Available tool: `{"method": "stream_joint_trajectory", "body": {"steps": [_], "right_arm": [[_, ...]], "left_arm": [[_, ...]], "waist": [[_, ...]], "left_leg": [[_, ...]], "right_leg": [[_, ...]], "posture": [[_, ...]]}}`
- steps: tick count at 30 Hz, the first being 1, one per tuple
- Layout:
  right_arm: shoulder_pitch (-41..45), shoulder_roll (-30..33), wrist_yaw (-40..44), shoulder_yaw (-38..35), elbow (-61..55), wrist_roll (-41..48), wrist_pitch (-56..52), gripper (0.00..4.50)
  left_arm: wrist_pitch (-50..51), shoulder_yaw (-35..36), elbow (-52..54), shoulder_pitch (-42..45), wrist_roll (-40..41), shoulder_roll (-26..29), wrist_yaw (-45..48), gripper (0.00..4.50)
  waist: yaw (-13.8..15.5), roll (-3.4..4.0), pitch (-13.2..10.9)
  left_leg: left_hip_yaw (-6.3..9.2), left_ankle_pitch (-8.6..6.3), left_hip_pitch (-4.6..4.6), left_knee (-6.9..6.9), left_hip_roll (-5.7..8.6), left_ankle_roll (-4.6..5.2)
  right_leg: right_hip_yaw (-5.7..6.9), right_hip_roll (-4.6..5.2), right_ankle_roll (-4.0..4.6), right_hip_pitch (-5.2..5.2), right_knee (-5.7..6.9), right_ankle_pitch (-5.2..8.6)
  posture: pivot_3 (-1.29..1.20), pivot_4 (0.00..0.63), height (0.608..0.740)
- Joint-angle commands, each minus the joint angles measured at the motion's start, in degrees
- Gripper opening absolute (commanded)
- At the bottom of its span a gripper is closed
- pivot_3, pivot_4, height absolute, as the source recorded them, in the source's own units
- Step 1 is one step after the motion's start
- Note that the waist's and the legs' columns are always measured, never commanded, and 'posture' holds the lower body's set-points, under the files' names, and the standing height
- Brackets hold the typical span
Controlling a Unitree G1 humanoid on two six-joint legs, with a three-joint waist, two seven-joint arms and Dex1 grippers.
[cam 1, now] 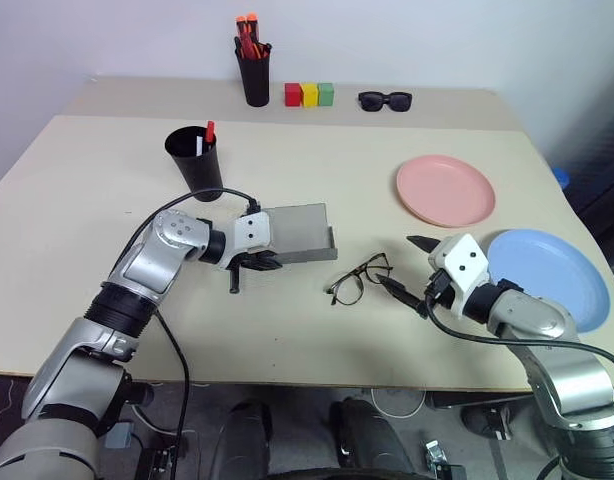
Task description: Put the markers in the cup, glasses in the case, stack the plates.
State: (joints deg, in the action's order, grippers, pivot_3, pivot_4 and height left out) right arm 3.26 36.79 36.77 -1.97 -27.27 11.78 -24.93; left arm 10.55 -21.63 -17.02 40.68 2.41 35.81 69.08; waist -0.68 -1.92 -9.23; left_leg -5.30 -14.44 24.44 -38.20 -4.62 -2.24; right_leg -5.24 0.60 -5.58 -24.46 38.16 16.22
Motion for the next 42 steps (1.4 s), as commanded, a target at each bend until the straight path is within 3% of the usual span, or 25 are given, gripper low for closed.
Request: {"method": "stream_joint_trajectory", "body": {"steps": [1,8,12,17,27,37,40,42], "right_arm": [[3.27,2.69,1.26,1.81,0.17,-4.02,4.54,4.5],[9.19,6.65,5.29,7.07,3.96,-10.18,12.19,4.5],[13.7,10.49,9.15,11.69,8.78,-16.98,22.23,4.5],[18.25,10.87,11.71,15.53,15.97,-20.87,32.1,4.5],[23.87,10.14,12.02,20.26,28.44,-28.6,47.19,4.5],[27.75,7.59,9.5,22.57,36.6,-34.1,56.25,4.5],[28.53,7.16,9.49,22.85,38.18,-34.73,57.64,3.61],[28.89,7.02,9.67,23.07,39.0,-34.88,58.44,2.6]], "left_arm": [[-2.58,2.86,0.27,0.96,-0.82,-0.84,-3.21,1.81],[1.31,10.57,6.53,-1.29,5.86,-1.45,-5.04,1.81],[5.85,15.9,16.37,-7.89,9.17,1.22,-7.08,1.81],[13.16,19.67,29.84,-19.72,13.01,4.15,-9.6,1.81],[19.79,22.29,44.03,-35.95,15.3,6.8,-14.55,1.81],[20.93,21.17,46.08,-36.78,16.64,6.15,-17.35,1.81],[20.87,20.79,45.93,-36.34,16.8,5.96,-17.86,1.86],[20.88,20.63,45.84,-36.14,16.84,5.87,-18.04,1.86]], "waist": [[-0.04,0.0,0.0],[-0.1,0.01,-0.01],[-0.45,0.08,-0.02],[-0.26,0.09,-0.02],[-0.34,0.12,-0.04],[-0.31,0.13,-0.03],[-0.33,0.13,-0.03],[-0.33,0.13,-0.03]], "left_leg": [[0.0,0.0,0.0,0.0,0.0,0.0],[-0.01,0.0,0.0,-0.01,-0.01,0.01],[-0.02,-0.01,-0.02,0.0,-0.02,0.01],[-0.07,-0.01,-0.04,-0.02,-0.05,0.01],[-0.12,-0.01,-0.1,-0.04,-0.06,0.03],[-0.18,-0.01,-0.16,-0.05,-0.07,0.02],[-0.2,-0.01,-0.17,-0.05,-0.07,0.03],[-0.2,-0.01,-0.18,-0.05,-0.07,0.03]], "right_leg": [[0.0,0.0,-0.01,0.0,0.0,-0.01],[0.0,0.0,-0.04,-0.02,0.01,-0.02],[-0.02,0.0,-0.05,-0.01,0.03,-0.03],[-0.03,0.02,-0.05,-0.02,0.05,-0.02],[-0.06,0.04,0.1,0.0,0.05,0.06],[-0.11,0.04,0.13,0.01,0.08,0.07],[-0.11,0.04,0.13,0.02,0.08,0.07],[-0.12,0.04,0.12,0.01,0.09,0.07]], "posture": [[0.0,0.15,0.722],[0.0,0.15,0.722],[0.0,0.15,0.722],[0.0,0.15,0.722],[0.0,0.15,0.722],[0.0,0.15,0.722],[0.0,0.15,0.722],[0.0,0.15,0.722]]}}
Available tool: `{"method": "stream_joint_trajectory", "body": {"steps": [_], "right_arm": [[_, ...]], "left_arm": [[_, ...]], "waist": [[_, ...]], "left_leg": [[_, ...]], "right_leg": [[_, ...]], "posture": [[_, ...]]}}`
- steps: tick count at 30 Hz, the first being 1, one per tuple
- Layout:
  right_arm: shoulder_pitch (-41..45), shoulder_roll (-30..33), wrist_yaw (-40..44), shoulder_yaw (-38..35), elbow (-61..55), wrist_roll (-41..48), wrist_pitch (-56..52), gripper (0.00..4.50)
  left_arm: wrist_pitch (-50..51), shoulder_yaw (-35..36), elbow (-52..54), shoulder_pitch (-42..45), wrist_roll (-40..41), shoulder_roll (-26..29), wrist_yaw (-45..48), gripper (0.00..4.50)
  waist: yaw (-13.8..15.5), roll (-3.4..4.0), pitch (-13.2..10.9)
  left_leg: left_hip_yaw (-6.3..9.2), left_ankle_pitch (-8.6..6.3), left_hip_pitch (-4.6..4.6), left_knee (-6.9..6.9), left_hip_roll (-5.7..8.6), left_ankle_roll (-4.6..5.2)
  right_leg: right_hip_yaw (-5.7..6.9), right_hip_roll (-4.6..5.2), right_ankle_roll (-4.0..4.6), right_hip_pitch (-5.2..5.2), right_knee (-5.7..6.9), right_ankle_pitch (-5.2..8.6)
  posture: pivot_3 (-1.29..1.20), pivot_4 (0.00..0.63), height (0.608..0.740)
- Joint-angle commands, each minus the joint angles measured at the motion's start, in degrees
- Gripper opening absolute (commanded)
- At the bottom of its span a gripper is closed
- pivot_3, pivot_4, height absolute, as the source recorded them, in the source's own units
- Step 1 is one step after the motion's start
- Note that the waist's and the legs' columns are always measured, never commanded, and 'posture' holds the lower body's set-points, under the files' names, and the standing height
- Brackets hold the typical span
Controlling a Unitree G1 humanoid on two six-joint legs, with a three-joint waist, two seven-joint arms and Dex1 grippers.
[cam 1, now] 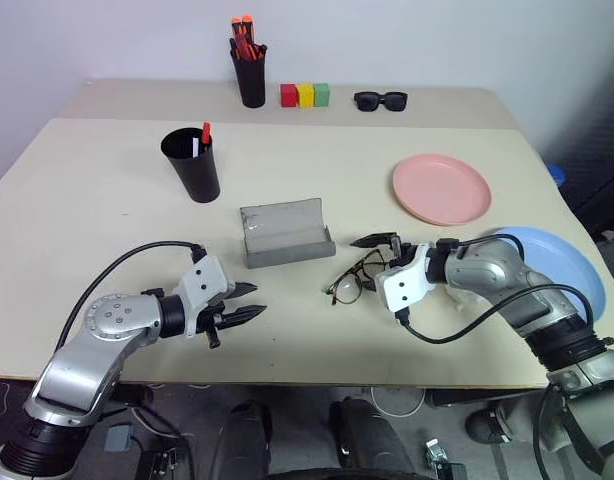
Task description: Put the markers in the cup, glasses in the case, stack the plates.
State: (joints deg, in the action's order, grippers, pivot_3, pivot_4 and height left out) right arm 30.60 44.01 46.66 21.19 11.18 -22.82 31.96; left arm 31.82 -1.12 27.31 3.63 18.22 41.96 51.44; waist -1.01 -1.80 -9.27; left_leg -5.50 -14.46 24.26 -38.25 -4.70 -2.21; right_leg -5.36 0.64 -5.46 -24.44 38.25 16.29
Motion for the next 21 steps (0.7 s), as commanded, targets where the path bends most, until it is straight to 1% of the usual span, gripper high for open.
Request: {"method": "stream_joint_trajectory", "body": {"steps": [1,3,5,12,14,17,19,21], "right_arm": [[1.59,-0.17,0.04,0.17,0.83,-0.21,2.09,2.07],[1.45,-0.07,0.37,0.44,1.13,-0.08,2.84,0.95],[1.25,0.01,0.55,0.46,1.1,0.02,3.17,0.03],[0.59,0.04,0.07,-1.15,-0.27,0.59,0.88,0.03],[0.11,-0.12,0.44,-1.95,-1.83,1.86,-1.42,0.03],[-1.42,-1.42,1.48,-4.56,-7.68,5.34,-11.15,0.03],[-1.81,-2.75,3.97,-6.31,-13.03,9.64,-20.35,0.03],[-1.53,-3.53,6.09,-7.5,-18.29,11.69,-29.18,0.03]], "left_arm": [[-0.4,0.05,1.49,0.96,1.05,-0.28,-0.48,1.86],[-0.39,-0.09,1.42,1.1,1.07,-0.34,-0.63,1.86],[-0.5,-0.16,1.35,1.06,1.03,-0.4,-0.74,1.86],[-0.8,-0.22,1.25,0.64,0.86,-0.5,-1.09,1.86],[-0.94,-0.2,1.05,0.54,0.73,-0.51,-1.18,1.86],[-1.35,0.12,0.65,0.2,0.26,-0.39,-1.54,1.86],[-1.89,1.25,-0.23,0.09,0.16,-0.57,-2.26,1.86],[-2.43,2.55,-1.21,-0.11,0.32,-0.71,-2.95,1.86]], "waist": [[0.0,0.01,0.0],[0.0,0.01,0.0],[-0.04,0.01,0.0],[0.0,-0.01,0.01],[0.01,-0.01,0.01],[0.04,-0.01,0.01],[0.06,0.0,0.01],[-0.05,0.03,0.01]], "left_leg": [[0.0,0.0,0.0,0.0,0.0,0.0],[-0.02,0.0,0.0,0.0,0.0,0.0],[-0.04,0.0,-0.03,0.0,0.0,0.0],[-0.1,0.0,-0.2,0.02,-0.01,0.0],[-0.11,0.0,-0.2,0.02,-0.01,0.0],[-0.11,0.0,-0.2,0.02,-0.01,0.0],[-0.13,0.0,-0.2,0.02,-0.02,0.0],[-0.14,0.0,-0.2,0.02,-0.04,0.0]], "right_leg": [[0.0,0.0,0.0,0.0,0.0,0.0],[-0.01,0.0,0.0,0.0,0.0,0.0],[-0.03,0.0,0.0,0.01,0.01,0.0],[-0.08,0.01,0.01,0.15,0.01,0.01],[-0.09,0.01,0.01,0.15,0.01,0.01],[-0.09,0.01,0.01,0.15,0.01,0.01],[-0.11,0.0,0.0,0.14,0.02,0.0],[-0.12,0.0,0.0,0.11,0.07,0.0]], "posture": [[0.0,0.15,0.722],[0.0,0.15,0.722],[0.0,0.15,0.722],[0.0,0.15,0.722],[0.0,0.15,0.722],[0.0,0.15,0.722],[0.0,0.15,0.722],[0.0,0.15,0.722]]}}
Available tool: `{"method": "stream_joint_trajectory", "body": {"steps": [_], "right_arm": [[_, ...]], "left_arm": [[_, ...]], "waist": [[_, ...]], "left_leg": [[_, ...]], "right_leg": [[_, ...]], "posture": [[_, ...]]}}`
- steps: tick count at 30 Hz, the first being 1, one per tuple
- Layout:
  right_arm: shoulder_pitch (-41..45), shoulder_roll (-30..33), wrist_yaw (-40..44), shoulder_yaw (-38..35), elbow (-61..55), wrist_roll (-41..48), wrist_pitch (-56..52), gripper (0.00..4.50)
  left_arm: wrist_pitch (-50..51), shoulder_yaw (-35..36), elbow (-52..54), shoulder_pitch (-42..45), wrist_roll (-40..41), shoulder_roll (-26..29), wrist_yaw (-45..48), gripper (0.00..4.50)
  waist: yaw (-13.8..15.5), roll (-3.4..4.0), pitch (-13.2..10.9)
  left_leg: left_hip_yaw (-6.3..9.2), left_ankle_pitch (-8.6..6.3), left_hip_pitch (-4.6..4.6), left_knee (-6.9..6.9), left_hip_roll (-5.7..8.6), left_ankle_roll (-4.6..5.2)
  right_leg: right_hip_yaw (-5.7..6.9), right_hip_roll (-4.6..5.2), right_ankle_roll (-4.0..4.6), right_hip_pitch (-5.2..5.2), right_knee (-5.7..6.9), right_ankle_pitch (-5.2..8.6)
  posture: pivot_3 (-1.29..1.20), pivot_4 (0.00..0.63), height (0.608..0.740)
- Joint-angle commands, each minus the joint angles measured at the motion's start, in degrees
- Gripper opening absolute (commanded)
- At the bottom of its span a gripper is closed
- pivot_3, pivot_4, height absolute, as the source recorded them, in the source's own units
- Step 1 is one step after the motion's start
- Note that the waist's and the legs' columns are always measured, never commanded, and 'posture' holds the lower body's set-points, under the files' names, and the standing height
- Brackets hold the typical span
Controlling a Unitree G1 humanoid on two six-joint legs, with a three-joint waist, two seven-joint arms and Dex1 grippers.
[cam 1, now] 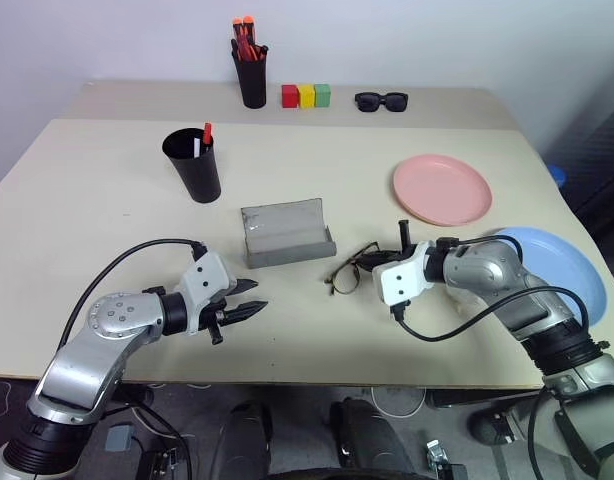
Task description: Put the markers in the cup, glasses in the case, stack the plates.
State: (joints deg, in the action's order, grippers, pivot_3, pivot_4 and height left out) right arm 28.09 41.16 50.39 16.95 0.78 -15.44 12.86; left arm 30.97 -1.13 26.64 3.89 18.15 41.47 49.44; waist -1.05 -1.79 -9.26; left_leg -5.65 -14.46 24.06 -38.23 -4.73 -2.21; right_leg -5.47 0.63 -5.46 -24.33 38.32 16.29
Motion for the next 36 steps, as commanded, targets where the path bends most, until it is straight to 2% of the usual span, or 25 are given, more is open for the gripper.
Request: {"method": "stream_joint_trajectory", "body": {"steps": [1,5,9,13,17,21,30,33,36], "right_arm": [[1.11,-0.82,2.86,-3.47,-9.62,4.58,-12.73,0.03],[7.42,-6.49,3.83,-3.27,-17.86,9.23,-29.95,0.03],[14.65,-13.88,1.1,0.98,-16.13,7.07,-39.02,0.03],[18.68,-18.48,-2.42,5.07,-9.87,3.49,-38.88,0.03],[22.0,-25.14,-6.4,8.63,2.91,1.98,-36.36,0.03],[21.25,-24.71,-7.64,9.5,7.59,0.01,-34.27,0.03],[18.82,-20.34,-6.07,9.59,6.43,-2.24,-33.06,0.03],[18.75,-20.44,-5.3,9.4,6.05,-1.86,-33.04,0.96],[18.92,-20.41,-5.59,9.18,5.74,-2.26,-32.65,2.45]], "left_arm": [[-1.82,2.89,-0.85,-0.46,0.48,-0.21,-1.09,1.86],[-4.99,7.5,-3.53,-3.08,0.91,-0.45,-2.06,1.86],[-8.11,11.02,-5.82,-4.73,1.86,-0.88,-1.7,1.86],[-9.22,12.3,-7.09,-5.33,2.47,-0.69,-1.24,1.86],[-8.97,13.78,-5.22,-6.49,3.35,-0.48,-1.26,1.86],[-8.25,14.45,-3.42,-7.13,4.02,-0.7,-2.22,1.86],[-7.1,14.51,-1.93,-7.37,5.35,-0.68,-3.45,1.86],[-6.74,13.89,-2.58,-6.17,5.78,-0.62,-3.48,1.86],[-5.9,13.49,-3.02,-5.2,6.31,-0.6,-3.36,1.86]], "waist": [[0.05,0.02,0.0],[-0.23,0.04,-0.01],[-0.15,0.04,0.0],[0.38,-0.01,0.03],[-0.13,-0.02,0.03],[-0.03,-0.01,0.03],[-0.35,-0.01,0.03],[-0.31,0.0,0.02],[-0.27,-0.01,0.03]], "left_leg": [[-0.01,0.0,0.0,0.0,0.0,0.0],[-0.07,-0.01,-0.01,0.0,-0.02,0.01],[-0.12,0.0,0.0,0.01,-0.05,0.0],[-0.17,-0.01,0.03,0.01,-0.02,0.0],[-0.22,-0.01,0.11,0.0,-0.01,0.02],[-0.21,-0.01,0.16,0.05,-0.03,0.01],[-0.2,-0.01,0.25,0.05,-0.04,0.01],[-0.2,-0.01,0.26,0.06,-0.04,0.01],[-0.2,-0.01,0.26,0.06,-0.03,0.01]], "right_leg": [[0.0,0.0,0.0,-0.01,0.02,0.0],[-0.01,0.0,0.01,-0.05,0.02,0.0],[-0.03,-0.02,0.04,-0.18,0.15,0.01],[-0.03,0.02,0.06,-0.18,0.11,0.02],[-0.03,0.05,0.08,-0.22,0.03,0.02],[-0.02,0.03,0.05,-0.27,0.04,0.01],[-0.02,0.02,0.04,-0.37,0.05,0.0],[-0.02,0.02,0.04,-0.38,0.05,0.0],[-0.02,0.02,0.04,-0.38,0.05,0.0]], "posture": [[0.0,0.15,0.722],[0.0,0.15,0.722],[0.0,0.15,0.722],[0.0,0.15,0.722],[0.0,0.15,0.722],[0.0,0.15,0.722],[0.0,0.15,0.722],[0.0,0.15,0.722],[0.0,0.15,0.722]]}}
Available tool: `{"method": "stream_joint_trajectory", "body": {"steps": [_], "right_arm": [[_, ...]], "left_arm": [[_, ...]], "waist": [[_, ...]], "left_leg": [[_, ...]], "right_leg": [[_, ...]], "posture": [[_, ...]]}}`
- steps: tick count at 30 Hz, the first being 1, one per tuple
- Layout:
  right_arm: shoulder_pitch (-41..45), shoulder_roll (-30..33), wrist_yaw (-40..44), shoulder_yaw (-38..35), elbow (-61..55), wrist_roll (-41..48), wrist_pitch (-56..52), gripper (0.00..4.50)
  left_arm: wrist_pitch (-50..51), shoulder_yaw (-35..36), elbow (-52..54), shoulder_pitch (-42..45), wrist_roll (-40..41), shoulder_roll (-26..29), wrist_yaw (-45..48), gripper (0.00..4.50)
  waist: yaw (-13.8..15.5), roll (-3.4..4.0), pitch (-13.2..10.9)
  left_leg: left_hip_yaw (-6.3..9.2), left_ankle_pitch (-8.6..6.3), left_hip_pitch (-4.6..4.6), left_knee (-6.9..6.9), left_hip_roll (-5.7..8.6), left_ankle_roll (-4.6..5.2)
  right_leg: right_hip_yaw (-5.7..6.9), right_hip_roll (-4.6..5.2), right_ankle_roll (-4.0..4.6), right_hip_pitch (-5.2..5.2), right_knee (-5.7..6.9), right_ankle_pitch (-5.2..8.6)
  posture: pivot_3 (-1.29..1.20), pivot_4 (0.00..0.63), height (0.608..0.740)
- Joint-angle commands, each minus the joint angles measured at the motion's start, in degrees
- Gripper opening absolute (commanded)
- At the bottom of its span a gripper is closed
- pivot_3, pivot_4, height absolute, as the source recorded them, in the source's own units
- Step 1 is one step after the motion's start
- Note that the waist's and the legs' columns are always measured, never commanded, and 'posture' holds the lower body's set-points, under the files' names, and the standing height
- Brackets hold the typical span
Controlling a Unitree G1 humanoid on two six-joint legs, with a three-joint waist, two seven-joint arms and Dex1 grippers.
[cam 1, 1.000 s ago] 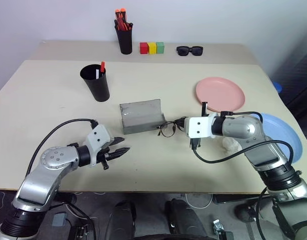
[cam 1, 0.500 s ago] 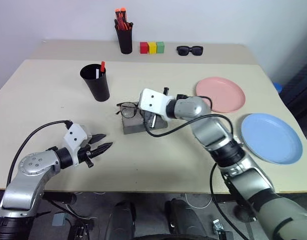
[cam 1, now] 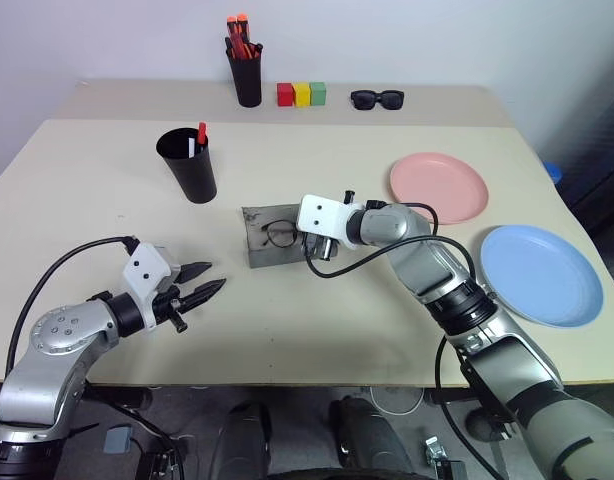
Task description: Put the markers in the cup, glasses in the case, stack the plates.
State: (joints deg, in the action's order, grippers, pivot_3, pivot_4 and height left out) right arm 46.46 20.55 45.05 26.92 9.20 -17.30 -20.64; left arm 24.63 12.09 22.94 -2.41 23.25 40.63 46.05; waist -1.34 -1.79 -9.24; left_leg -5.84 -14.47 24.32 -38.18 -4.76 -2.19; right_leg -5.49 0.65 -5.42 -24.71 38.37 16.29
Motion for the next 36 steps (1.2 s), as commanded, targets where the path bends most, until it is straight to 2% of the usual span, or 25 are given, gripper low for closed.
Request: {"method": "stream_joint_trajectory", "body": {"steps": [1,4,13,20,21,24,29,36], "right_arm": [[0.77,0.24,-0.54,-1.04,-2.81,-0.54,0.99,2.97],[1.15,0.56,-0.58,-1.95,-3.62,-0.29,1.41,4.47],[-2.0,3.92,2.3,-8.51,-12.94,6.12,0.82,4.47],[-11.04,9.45,5.06,-12.23,-23.53,10.47,-0.77,4.47],[-12.74,10.47,5.14,-12.7,-24.75,10.6,-1.01,4.5],[-17.64,13.36,5.32,-14.42,-28.47,11.38,-1.35,4.5],[-26.28,15.79,5.17,-20.28,-35.3,16.72,-6.36,4.5],[-38.64,13.01,2.56,-31.5,-43.88,29.2,-18.21,4.5]], "left_arm": [[0.9,0.22,0.57,1.38,1.43,0.24,0.08,1.86],[2.71,0.42,0.31,2.23,2.59,0.17,-0.11,1.86],[4.12,-2.12,-2.85,13.15,2.22,-2.88,-4.17,1.86],[11.6,-8.51,-15.41,29.74,1.32,-6.48,-6.37,1.86],[11.68,-9.84,-18.25,32.82,0.76,-7.34,-6.03,1.33],[11.68,-13.08,-27.39,41.22,-1.27,-9.84,-5.02,0.1],[8.37,-16.87,-47.34,53.91,-7.23,-13.73,-4.83,0.04],[3.91,-17.69,-72.29,66.98,-12.53,-18.58,-3.25,0.04]], "waist": [[0.03,0.0,0.0],[0.04,0.0,0.0],[0.6,0.0,0.0],[0.41,-0.02,0.01],[0.5,-0.01,0.01],[0.73,-0.02,0.0],[0.63,-0.04,-0.01],[0.61,-0.07,-0.02]], "left_leg": [[0.0,0.0,0.0,0.0,0.0,0.0],[-0.01,0.0,0.0,0.0,0.0,0.0],[0.01,0.0,0.02,-0.01,0.02,0.0],[0.04,0.0,0.02,-0.02,0.05,0.01],[0.04,0.0,0.02,-0.02,0.05,0.01],[0.08,0.0,0.04,-0.04,0.06,0.01],[0.11,0.0,0.06,-0.05,0.12,0.01],[0.22,-0.01,0.1,-0.01,0.13,0.01]], "right_leg": [[0.0,0.0,0.0,0.0,0.0,0.0],[0.0,0.01,0.0,0.0,-0.01,0.0],[0.0,0.01,-0.11,0.02,-0.03,-0.06],[0.0,-0.01,-0.17,0.05,-0.04,-0.09],[0.0,-0.02,-0.17,0.05,-0.04,-0.09],[0.01,-0.04,-0.18,0.06,-0.05,-0.09],[0.01,-0.03,-0.2,0.07,-0.07,-0.09],[0.04,-0.07,-0.23,0.08,-0.12,-0.07]], "posture": [[0.0,0.15,0.722],[0.0,0.15,0.722],[0.0,0.15,0.722],[0.0,0.15,0.722],[0.0,0.15,0.722],[0.0,0.15,0.722],[0.0,0.15,0.722],[0.0,0.15,0.722]]}}
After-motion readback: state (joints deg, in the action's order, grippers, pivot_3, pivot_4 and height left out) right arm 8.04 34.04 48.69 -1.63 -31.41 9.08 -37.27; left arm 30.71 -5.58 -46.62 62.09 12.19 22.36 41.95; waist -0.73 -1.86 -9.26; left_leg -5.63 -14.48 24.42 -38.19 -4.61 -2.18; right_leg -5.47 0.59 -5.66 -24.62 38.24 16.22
